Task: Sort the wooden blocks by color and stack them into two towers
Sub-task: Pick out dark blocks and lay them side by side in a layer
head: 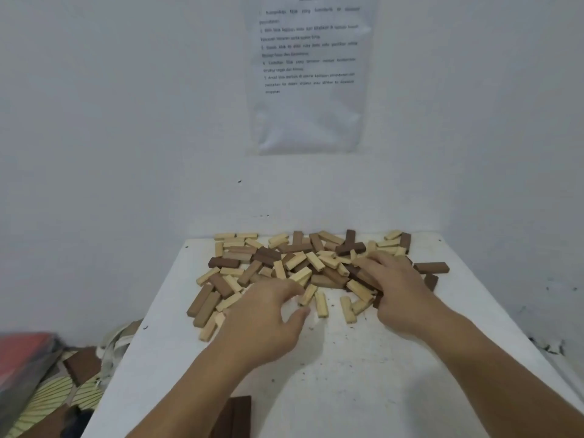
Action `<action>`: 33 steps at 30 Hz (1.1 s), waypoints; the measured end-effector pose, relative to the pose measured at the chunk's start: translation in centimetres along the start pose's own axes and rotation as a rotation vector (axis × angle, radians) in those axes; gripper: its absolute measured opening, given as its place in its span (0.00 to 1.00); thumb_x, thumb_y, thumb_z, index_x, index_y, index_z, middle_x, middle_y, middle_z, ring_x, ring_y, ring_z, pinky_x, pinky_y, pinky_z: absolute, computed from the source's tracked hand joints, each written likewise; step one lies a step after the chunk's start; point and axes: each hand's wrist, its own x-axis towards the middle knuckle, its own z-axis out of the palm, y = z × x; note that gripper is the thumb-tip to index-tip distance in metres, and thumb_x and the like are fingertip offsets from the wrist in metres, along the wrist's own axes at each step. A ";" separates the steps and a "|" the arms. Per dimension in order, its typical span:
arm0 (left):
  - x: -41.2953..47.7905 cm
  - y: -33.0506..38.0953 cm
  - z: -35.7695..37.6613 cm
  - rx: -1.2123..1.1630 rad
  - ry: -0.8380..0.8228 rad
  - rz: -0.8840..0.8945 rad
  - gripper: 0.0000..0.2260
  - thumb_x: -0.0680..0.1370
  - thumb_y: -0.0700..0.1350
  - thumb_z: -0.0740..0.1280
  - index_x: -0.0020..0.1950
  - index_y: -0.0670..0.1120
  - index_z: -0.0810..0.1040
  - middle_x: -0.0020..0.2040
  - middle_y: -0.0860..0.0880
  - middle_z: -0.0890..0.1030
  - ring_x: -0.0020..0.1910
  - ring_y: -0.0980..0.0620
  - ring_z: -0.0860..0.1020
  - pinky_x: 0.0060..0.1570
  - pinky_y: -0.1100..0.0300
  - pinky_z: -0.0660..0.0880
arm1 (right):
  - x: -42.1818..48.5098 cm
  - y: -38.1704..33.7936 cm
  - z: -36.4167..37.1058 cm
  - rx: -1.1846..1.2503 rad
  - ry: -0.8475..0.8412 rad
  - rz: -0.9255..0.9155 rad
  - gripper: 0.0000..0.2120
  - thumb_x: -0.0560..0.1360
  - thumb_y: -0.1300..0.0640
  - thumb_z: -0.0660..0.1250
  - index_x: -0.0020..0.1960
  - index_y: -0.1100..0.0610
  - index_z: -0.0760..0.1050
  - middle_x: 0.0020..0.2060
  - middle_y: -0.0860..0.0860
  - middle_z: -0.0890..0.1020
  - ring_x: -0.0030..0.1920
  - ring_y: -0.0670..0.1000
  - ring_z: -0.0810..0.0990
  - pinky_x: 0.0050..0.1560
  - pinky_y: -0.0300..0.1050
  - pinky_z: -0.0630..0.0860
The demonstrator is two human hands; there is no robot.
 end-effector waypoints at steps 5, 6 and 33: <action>5.3 2.0 4.0 0.165 -0.036 -0.059 0.18 0.79 0.64 0.65 0.60 0.53 0.80 0.56 0.55 0.81 0.58 0.51 0.77 0.56 0.51 0.78 | 1.8 2.0 -0.1 -0.061 -0.155 -0.098 0.44 0.71 0.68 0.66 0.79 0.39 0.58 0.70 0.41 0.63 0.74 0.49 0.60 0.63 0.52 0.74; 6.0 2.3 4.7 0.198 -0.037 -0.075 0.19 0.78 0.65 0.65 0.59 0.53 0.80 0.55 0.55 0.80 0.59 0.49 0.76 0.56 0.50 0.77 | 2.0 2.2 -0.2 -0.057 -0.169 -0.097 0.43 0.71 0.67 0.67 0.79 0.39 0.59 0.68 0.42 0.64 0.72 0.49 0.61 0.63 0.50 0.75; 1.6 4.7 4.2 -0.065 0.032 -0.013 0.27 0.72 0.61 0.74 0.69 0.60 0.71 0.61 0.63 0.71 0.64 0.58 0.66 0.67 0.55 0.65 | -3.3 3.2 -1.2 0.347 0.020 -0.246 0.35 0.67 0.64 0.69 0.74 0.52 0.73 0.59 0.34 0.73 0.59 0.37 0.74 0.57 0.37 0.77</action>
